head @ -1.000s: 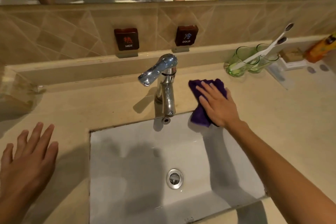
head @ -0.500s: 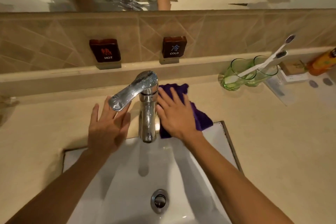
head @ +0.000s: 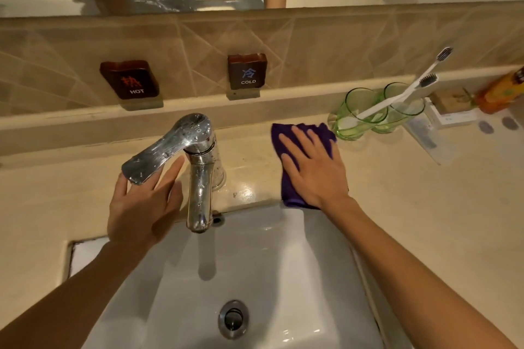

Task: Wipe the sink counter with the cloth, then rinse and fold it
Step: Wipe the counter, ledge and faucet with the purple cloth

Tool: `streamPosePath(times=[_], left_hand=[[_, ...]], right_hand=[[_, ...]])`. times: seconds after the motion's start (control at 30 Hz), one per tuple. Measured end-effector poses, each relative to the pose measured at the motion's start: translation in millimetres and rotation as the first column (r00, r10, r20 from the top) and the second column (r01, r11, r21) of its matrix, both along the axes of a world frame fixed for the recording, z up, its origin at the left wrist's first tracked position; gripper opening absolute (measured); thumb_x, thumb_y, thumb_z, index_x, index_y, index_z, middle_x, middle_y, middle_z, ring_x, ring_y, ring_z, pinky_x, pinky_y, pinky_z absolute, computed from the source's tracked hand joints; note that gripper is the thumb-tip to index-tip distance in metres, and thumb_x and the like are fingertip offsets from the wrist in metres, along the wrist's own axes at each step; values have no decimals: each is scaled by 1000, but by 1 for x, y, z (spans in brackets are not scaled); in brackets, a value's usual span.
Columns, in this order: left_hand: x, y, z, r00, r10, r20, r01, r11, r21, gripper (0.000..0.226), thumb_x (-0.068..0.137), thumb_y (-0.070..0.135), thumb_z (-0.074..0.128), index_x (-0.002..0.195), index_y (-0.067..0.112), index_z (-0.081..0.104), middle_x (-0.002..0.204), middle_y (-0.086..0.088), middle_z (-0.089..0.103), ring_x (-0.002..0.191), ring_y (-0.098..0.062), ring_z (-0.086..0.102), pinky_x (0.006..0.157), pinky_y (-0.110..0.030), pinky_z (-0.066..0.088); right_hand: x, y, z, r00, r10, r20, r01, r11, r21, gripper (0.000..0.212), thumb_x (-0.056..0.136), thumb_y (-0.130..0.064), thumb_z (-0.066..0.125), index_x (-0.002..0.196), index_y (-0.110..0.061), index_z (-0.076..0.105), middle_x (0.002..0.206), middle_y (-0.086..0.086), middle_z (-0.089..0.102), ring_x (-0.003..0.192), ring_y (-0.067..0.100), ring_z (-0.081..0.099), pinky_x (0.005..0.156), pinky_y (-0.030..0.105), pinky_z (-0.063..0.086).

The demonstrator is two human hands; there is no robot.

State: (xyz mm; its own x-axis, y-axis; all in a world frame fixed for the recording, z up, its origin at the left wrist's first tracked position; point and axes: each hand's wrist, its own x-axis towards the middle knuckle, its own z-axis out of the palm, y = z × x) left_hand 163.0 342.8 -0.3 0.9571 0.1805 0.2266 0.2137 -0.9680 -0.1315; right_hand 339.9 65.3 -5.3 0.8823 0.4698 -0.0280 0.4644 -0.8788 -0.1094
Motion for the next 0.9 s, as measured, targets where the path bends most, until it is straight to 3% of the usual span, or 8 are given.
streamPosePath(times=[0.17,0.3,0.43,0.5,0.57,0.7,0.9], left_hand=[[2,3,-9,994,65,-93,-65,998,4,51,106,36,34,156,25,34,141,-10,62,112,-37,68,104,-53,43],[-1,7,-16,998,45,-41,-44,999,27,57,106,35,39,159,22,26,143,-11,61,109,-38,69,108,-55,42],[-2,8,-17,1000,10,-29,-10,1000,-10,56,104,35,48,157,21,35,147,-13,57,114,-39,68,109,-57,42],[-2,6,-11,993,20,-119,-32,994,-100,54,105,42,36,156,25,36,155,-11,49,130,-36,58,116,-57,35],[-2,4,-3,965,71,-252,-121,975,-186,60,102,53,15,157,34,29,164,-2,33,148,-24,37,124,-54,22],[-4,7,-8,952,91,-291,-157,965,-212,68,94,67,2,158,45,-1,171,10,-1,156,-10,-2,128,-50,3],[-5,7,-5,939,62,-340,-136,970,-199,79,87,76,-3,158,42,-8,171,8,-8,158,-20,-5,127,-53,1]], right_hand=[[-9,21,4,996,-69,-57,70,997,27,54,105,-51,18,158,-42,23,169,-9,17,157,24,12,124,52,6],[-44,81,4,982,165,-90,-164,986,17,54,107,-46,17,160,-39,17,170,-10,12,157,25,9,125,54,5],[-43,86,5,969,215,-118,-209,976,61,52,107,-48,20,159,-42,18,169,-14,11,158,18,6,126,51,3],[-34,73,5,971,226,-81,-219,972,88,51,106,-52,22,157,-44,27,168,-15,18,156,15,12,126,49,7],[-26,67,4,974,215,-77,-208,974,87,52,105,-57,23,155,-46,30,168,-15,21,156,15,14,126,48,10],[-5,51,6,980,163,-116,-160,987,32,56,103,-62,24,157,-47,25,169,-16,15,156,13,9,126,48,8],[12,6,17,970,167,-176,-172,985,-13,54,106,-56,20,158,-46,19,170,-16,8,157,14,4,126,46,5]])
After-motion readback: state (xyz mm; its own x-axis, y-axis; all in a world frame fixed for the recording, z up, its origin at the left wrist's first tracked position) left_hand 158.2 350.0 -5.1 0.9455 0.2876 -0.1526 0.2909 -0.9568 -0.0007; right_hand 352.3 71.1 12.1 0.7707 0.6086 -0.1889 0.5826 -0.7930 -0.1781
